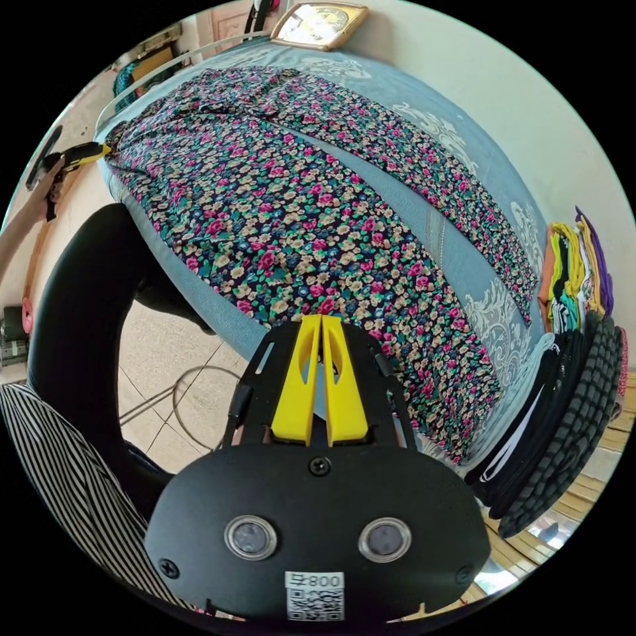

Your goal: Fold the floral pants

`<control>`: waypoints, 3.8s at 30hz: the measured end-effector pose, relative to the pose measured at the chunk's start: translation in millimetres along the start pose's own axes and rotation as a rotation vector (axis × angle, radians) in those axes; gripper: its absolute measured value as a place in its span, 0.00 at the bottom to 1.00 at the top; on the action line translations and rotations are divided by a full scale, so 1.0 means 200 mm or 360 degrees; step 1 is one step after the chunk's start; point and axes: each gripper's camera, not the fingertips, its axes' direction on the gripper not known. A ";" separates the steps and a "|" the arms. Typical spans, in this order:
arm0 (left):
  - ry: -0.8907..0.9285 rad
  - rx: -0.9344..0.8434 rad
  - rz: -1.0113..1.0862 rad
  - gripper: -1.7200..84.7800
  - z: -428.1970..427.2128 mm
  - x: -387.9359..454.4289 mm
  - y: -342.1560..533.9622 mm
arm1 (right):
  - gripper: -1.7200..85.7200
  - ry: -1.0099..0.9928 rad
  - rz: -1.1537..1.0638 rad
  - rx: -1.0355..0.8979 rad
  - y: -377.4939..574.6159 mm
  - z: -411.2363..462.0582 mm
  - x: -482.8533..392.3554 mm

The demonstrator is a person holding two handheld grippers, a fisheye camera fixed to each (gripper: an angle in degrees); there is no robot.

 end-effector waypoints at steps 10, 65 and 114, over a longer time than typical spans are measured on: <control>0.0023 0.0226 -0.0300 0.04 -0.05 -0.53 -0.06 | 0.02 -0.0255 0.0131 -0.0027 -0.14 -0.09 0.17; 0.0128 0.0088 0.0725 0.11 0.21 0.28 -1.93 | 0.11 -0.0542 -0.0096 0.0385 -2.22 -0.79 1.01; -0.0357 -0.0027 0.1115 0.03 -0.66 0.52 -2.05 | 0.02 -0.0272 -0.0373 0.0458 -2.56 -1.96 0.62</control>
